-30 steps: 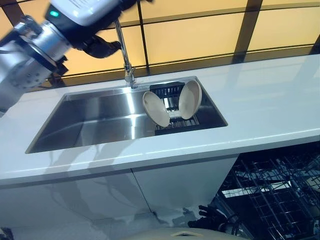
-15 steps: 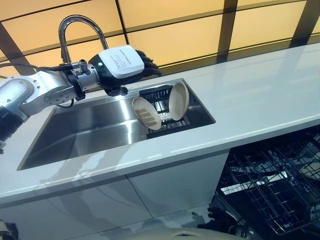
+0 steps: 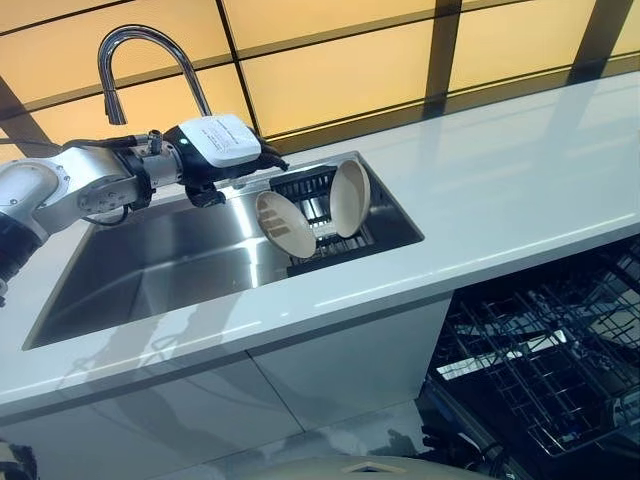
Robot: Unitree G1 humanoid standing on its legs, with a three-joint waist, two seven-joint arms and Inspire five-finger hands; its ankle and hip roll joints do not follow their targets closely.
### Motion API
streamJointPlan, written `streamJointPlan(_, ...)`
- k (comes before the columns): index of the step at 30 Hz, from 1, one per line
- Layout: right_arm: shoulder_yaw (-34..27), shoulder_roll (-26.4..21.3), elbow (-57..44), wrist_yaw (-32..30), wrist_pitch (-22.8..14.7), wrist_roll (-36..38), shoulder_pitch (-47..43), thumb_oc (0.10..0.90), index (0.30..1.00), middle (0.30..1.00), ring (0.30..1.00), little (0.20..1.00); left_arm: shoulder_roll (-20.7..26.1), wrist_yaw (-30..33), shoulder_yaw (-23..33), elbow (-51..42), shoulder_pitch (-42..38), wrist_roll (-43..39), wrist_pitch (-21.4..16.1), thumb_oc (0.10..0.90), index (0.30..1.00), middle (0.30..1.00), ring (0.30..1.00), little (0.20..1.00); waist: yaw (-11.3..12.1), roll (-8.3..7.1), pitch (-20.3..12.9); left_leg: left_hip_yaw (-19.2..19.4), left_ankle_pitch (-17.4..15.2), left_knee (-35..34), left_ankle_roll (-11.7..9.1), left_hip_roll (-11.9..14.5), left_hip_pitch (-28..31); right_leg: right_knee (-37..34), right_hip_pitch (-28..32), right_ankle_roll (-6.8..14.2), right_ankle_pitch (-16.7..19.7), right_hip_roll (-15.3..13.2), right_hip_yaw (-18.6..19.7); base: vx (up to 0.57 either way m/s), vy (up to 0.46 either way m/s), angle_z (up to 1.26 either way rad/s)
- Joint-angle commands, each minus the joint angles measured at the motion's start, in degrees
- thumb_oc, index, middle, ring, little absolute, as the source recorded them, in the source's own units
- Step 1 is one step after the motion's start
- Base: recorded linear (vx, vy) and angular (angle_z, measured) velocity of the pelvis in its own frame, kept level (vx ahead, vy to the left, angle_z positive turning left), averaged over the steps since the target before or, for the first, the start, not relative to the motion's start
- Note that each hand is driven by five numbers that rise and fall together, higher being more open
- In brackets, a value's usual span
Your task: Pick up plates and place into dishwasher.
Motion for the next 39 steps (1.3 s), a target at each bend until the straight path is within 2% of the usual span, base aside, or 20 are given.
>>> streamJointPlan(1, -0.10, 0.70, 0.15, 1.26, -1.52, -2.07, -1.16, 0.800, 0.900, 0.900, 0.900, 0.900, 3.14, 2.25, 6.57, 7.51, -7.42, -3.17, 1.50, 0.800, 0.900, 0.900, 0.900, 0.900, 0.39, 0.46, 0.08, 6.86, -8.82, 0.43, 3.25, -4.28, 2.52, 0.34, 1.57, 3.55, -4.46, 2.22, 4.32, 0.00, 0.000, 0.00)
streamJointPlan(9, -1.14, 0.47, 0.20, 1.33, -1.68, -2.67, -0.57, 0.800, 0.900, 0.900, 0.900, 0.900, 2.85, 3.58, 11.01, 7.71, -1.27, -4.68, 0.33, 0.800, 0.900, 0.900, 0.900, 0.900, 0.28, 0.13, 0.34, 7.08, -8.93, 0.43, 3.26, -4.18, 2.49, 0.34, 1.46, 3.47, -4.49, 2.29, 4.62, 0.02, 0.008, 0.00)
streamJointPlan(14, -1.36, 0.44, -0.01, 1.28, -1.86, -3.40, -0.09, 0.800, 0.900, 0.900, 0.900, 0.900, 1.89, 6.42, 14.54, 7.70, 2.63, -9.35, 0.79, 0.800, 0.900, 0.900, 0.900, 0.900, 0.11, -0.34, 0.62, 7.28, -8.96, 0.43, 3.34, -4.11, 2.40, 0.34, 1.31, 3.36, -4.48, 2.49, 5.04, 0.00, 0.000, 0.00)
streamJointPlan(21, -1.50, 0.09, -0.34, 1.51, -2.10, -4.31, 0.14, 0.800, 0.900, 0.900, 0.900, 0.900, -0.25, 12.40, 17.40, 7.66, 6.69, -5.68, -1.40, 0.800, 0.900, 0.900, 0.900, 0.900, -0.26, -0.95, 1.02, 7.62, -9.06, 0.43, 3.44, -3.99, 2.34, 0.34, 1.13, 3.12, -4.40, 2.74, 5.76, 0.01, 0.009, -0.01)
streamJointPlan(31, -2.04, -0.39, 0.15, 2.03, -2.80, -5.99, 0.48, 0.800, 0.900, 0.900, 0.900, 0.900, -1.45, 20.73, 20.04, 6.86, 10.79, -0.67, -2.67, 0.800, 0.900, 0.900, 0.900, 0.900, -0.44, -1.43, 1.35, 7.98, -9.26, 0.43, 3.53, -3.83, 2.67, 0.34, 1.37, 2.94, -4.49, 2.90, 6.35, 0.01, 0.025, -0.03)
streamJointPlan(39, -2.41, -0.62, -0.50, 2.21, -2.50, -6.06, 0.57, 0.800, 0.900, 0.900, 0.900, 0.900, -2.27, 21.82, 20.89, 6.93, 12.31, 2.09, -3.07, 0.800, 0.900, 0.900, 0.900, 0.900, -0.48, -1.64, 1.51, 7.87, -9.39, 0.43, 3.62, -3.90, 2.94, 0.34, 1.65, 2.95, -4.48, 2.87, 6.59, 0.01, 0.024, 0.00)
